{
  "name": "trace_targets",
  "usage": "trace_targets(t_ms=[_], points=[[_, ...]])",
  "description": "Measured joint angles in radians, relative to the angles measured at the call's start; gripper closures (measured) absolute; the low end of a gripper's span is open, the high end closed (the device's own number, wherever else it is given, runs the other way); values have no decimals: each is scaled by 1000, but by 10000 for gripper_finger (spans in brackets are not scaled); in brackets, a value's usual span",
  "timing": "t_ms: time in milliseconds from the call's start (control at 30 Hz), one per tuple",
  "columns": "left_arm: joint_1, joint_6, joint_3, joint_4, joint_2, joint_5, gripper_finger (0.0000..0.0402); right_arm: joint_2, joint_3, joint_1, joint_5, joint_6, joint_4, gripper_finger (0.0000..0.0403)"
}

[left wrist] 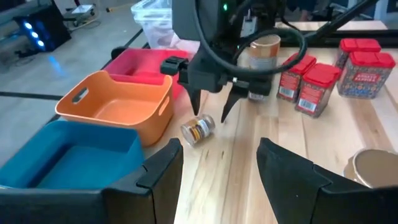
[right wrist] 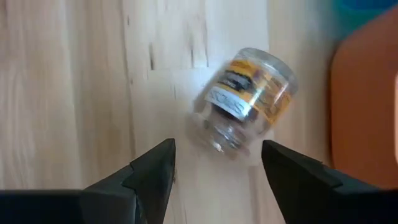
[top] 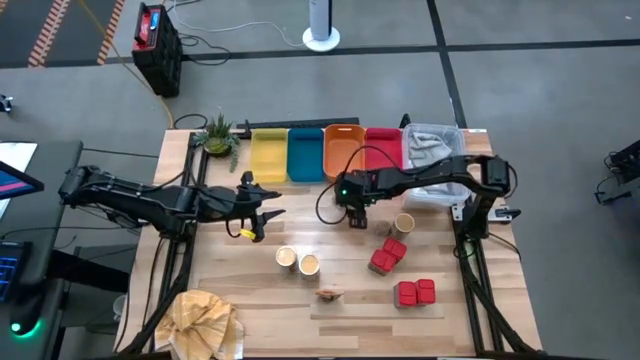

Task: Sort spices by type
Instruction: Put the left brown spice bottle into the red bin

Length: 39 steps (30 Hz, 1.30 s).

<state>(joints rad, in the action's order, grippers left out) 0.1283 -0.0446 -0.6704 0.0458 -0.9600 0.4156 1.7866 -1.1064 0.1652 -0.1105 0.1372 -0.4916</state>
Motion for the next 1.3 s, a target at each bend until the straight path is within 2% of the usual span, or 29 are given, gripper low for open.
trace_targets(t_ms=[100,467,667,900,1300], points=[[0,-2,0,4,-1,0,205,1,2,-11,-51,-49,6,131],[5,-37,0,49,-1,0,205,1,2,-25,-68,-284,25,131],[29,-38,0,52,-1,-1,205,1,1,-60,-82,-325,107,131],[47,-31,0,55,-1,-1,205,1,1,-86,-189,-350,114,131],[64,-35,0,53,-1,-1,205,2,147,-73,-191,-369,316,131]])
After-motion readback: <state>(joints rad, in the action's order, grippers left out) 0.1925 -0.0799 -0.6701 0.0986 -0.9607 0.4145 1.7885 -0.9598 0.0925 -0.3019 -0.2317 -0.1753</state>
